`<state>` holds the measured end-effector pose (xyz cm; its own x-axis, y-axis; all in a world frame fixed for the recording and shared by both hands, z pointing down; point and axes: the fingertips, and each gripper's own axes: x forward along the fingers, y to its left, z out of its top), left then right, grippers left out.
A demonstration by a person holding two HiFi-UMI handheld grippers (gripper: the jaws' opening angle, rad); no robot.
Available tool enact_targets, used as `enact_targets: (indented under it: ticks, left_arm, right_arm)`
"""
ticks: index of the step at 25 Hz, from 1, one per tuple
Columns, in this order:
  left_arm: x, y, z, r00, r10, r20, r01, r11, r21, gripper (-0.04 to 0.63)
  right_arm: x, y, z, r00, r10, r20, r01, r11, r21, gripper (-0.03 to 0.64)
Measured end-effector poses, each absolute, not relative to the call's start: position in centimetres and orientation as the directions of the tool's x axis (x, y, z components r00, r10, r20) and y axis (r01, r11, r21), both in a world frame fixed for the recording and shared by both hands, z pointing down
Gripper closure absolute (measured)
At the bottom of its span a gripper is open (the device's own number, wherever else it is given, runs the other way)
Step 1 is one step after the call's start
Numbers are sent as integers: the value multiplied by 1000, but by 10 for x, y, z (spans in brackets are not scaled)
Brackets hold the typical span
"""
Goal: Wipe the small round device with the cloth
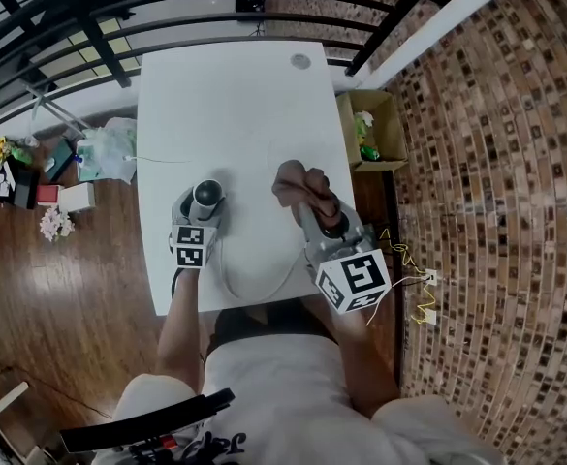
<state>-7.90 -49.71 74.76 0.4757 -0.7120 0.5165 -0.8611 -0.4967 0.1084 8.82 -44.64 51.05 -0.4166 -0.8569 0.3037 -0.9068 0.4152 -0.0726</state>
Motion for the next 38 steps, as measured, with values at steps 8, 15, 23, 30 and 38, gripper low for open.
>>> enact_targets:
  ticks: [8,15,23,30,38]
  left_arm:
    - [-69,-489,722,548,-682,484,-831,-511,220,259]
    - [-43,-484,652,658,-637,400,-753,-571,329,259]
    - [-37,-483,556,713,-635,297,-695,-585,419,259]
    - [-35,-487,499,713,-653,255,-697,-618,364,259]
    - [-13,-468,468,758,-610,229,-651,-691,315,259]
  right_arm:
    - [84,-449,495,-442,-858,263,-895,439,-75,588]
    - [79,-457,477,-485,-848,213,-875,475,-99,588]
    - [52,-467,427,-670,-729,140,-742,652,-157,588]
    - [-5,-441,368,-883,-467,54,-467,858,-215,588]
    - [-55,-429,379,-923,-343,177,-369,918,-143,588]
